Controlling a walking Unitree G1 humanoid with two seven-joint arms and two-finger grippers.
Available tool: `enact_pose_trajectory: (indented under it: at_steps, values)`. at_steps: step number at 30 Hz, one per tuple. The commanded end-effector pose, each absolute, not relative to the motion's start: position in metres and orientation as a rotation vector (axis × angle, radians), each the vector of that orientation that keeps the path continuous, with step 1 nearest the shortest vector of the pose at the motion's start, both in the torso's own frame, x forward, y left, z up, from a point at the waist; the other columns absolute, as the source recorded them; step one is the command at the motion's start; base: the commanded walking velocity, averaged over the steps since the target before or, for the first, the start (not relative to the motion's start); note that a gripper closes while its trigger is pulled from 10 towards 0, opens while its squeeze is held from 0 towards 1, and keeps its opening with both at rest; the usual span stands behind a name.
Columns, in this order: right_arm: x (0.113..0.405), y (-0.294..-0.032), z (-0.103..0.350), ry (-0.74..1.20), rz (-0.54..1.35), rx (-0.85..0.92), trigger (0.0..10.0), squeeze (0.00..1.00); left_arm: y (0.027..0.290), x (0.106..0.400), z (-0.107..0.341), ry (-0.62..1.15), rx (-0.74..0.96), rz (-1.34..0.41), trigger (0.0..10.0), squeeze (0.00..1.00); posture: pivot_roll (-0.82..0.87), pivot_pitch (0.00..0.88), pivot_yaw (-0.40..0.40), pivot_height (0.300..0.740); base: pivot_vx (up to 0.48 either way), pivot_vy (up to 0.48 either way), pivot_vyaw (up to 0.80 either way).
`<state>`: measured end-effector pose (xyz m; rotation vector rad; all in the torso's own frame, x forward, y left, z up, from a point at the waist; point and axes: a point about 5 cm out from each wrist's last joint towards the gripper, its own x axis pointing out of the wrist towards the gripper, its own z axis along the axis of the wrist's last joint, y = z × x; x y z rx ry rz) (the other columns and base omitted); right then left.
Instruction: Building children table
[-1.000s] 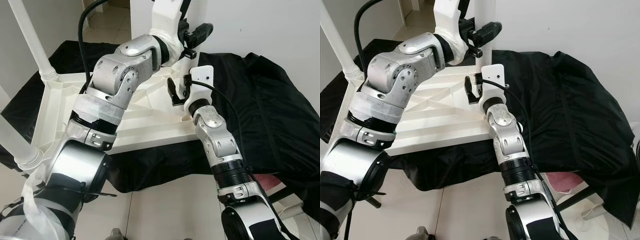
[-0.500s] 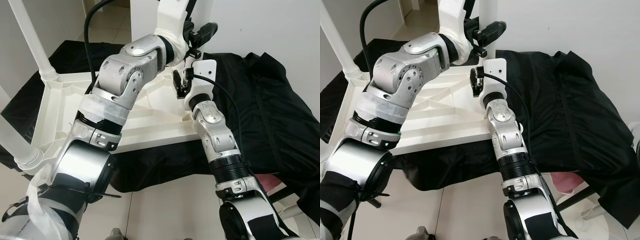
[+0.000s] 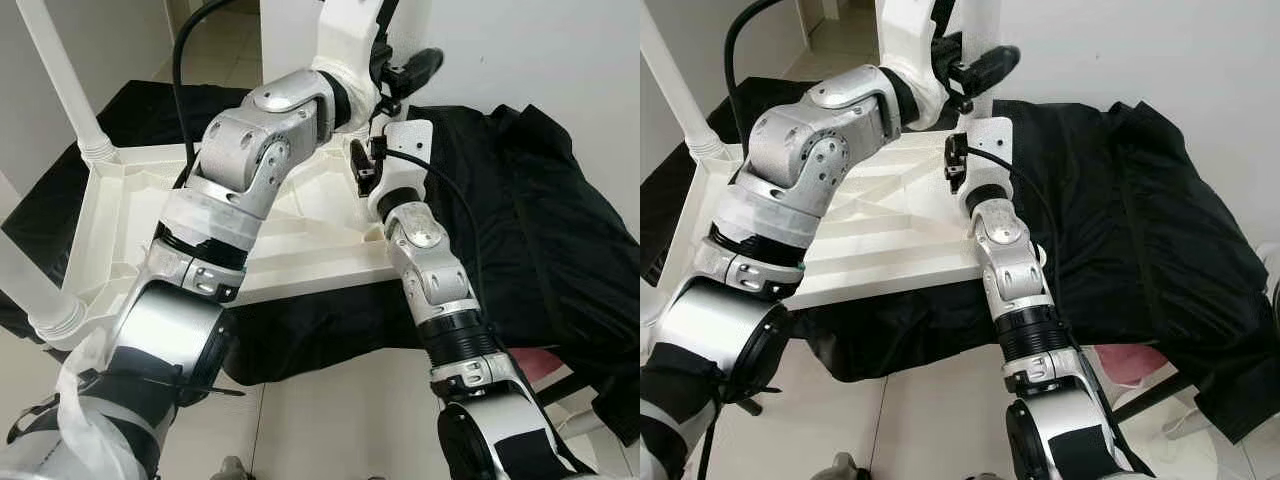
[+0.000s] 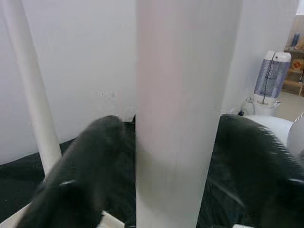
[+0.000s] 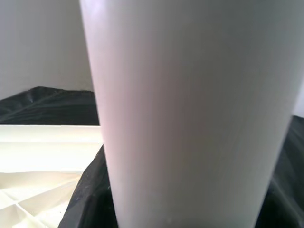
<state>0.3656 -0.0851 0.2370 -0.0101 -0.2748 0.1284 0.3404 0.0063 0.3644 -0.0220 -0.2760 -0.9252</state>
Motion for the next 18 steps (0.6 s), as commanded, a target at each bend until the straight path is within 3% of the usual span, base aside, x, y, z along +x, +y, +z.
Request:
enact_pose_trajectory:
  at_steps: [1,10,11,12,13,18]
  values:
    - [0.367,-0.088,0.238,-0.268,0.109,0.006,10.0,0.00,0.002,0.333,0.371,-0.302,-0.042,-0.999,10.0,1.00,0.02,0.049,-0.031,0.740,0.000,0.000,0.00]
    - [0.370,-0.097,0.238,-0.263,0.080,0.015,10.0,0.00,0.008,0.330,0.374,-0.316,-0.114,-1.017,10.0,1.00,0.02,0.051,-0.031,0.740,0.000,0.000,0.00]
    - [0.370,-0.101,0.237,-0.260,0.070,0.019,10.0,0.00,0.012,0.330,0.373,-0.318,-0.138,-1.016,10.0,0.15,0.01,0.052,-0.029,0.740,0.000,0.000,0.00]
    - [0.370,-0.101,0.237,-0.260,0.070,0.019,10.0,0.00,0.012,0.330,0.373,-0.318,-0.138,-1.016,10.0,0.15,0.01,0.052,-0.029,0.740,0.000,0.000,0.00]
    - [0.371,-0.106,0.237,-0.257,0.064,0.023,10.0,0.00,0.016,0.330,0.370,-0.313,-0.152,-1.011,10.0,0.00,0.01,0.054,-0.027,0.740,0.000,0.000,0.00]
    - [0.371,-0.123,0.236,-0.256,0.025,0.027,10.0,0.00,0.023,0.332,0.354,-0.286,-0.165,-0.977,10.0,0.00,0.01,0.054,-0.028,0.740,0.000,0.000,0.00]
